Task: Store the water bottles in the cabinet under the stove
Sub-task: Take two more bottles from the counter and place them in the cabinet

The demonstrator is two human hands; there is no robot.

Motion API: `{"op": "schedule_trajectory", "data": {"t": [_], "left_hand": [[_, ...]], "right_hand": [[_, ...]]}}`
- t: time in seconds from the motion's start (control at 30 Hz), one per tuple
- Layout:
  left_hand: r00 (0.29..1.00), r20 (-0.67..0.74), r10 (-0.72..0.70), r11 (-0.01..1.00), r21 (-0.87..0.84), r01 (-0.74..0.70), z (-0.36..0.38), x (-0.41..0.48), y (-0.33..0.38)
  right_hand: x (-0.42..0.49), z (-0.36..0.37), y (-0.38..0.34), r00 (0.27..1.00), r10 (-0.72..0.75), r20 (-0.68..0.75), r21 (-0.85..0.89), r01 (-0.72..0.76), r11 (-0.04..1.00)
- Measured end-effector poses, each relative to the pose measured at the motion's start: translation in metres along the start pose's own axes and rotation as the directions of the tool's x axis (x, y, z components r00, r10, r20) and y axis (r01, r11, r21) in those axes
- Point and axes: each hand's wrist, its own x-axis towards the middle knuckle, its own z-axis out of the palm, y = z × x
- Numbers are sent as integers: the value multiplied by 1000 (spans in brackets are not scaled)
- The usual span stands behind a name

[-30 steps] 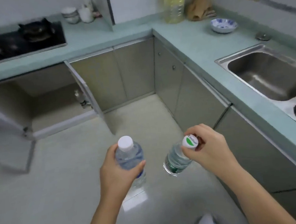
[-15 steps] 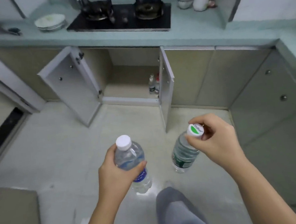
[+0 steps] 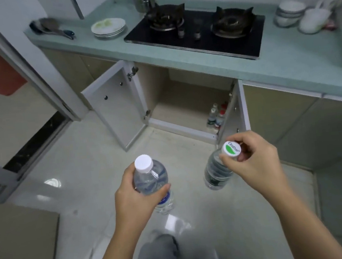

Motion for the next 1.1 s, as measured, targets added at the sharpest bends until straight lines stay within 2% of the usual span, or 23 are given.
{"op": "schedule_trajectory", "data": {"t": [0.13,0.3,0.53,0.73,0.93,1.1], "left_hand": [[1000,10,-27,1000,-11,27,0,65,-4],[994,110,-20,1000,-11,21,-11,168,6],[943,323,81,992,71,-109,-16,317,28],[896,431,111,976,125,-181,34,407,42],[859,502,104,969,143,-201,103,463,45],[781,622,55,964,170,-203,167,501,27]], "right_hand": [[53,38,2,997,69,29,-4,-69,998],[126,92,-10,990,139,5,-27,-139,990],[226,148,-22,933,272,-238,103,-254,962],[306,164,-5,912,296,-283,143,-265,953],[361,168,60,904,294,-311,19,-303,953],[383,174,119,875,313,-369,-36,-350,936]]}}
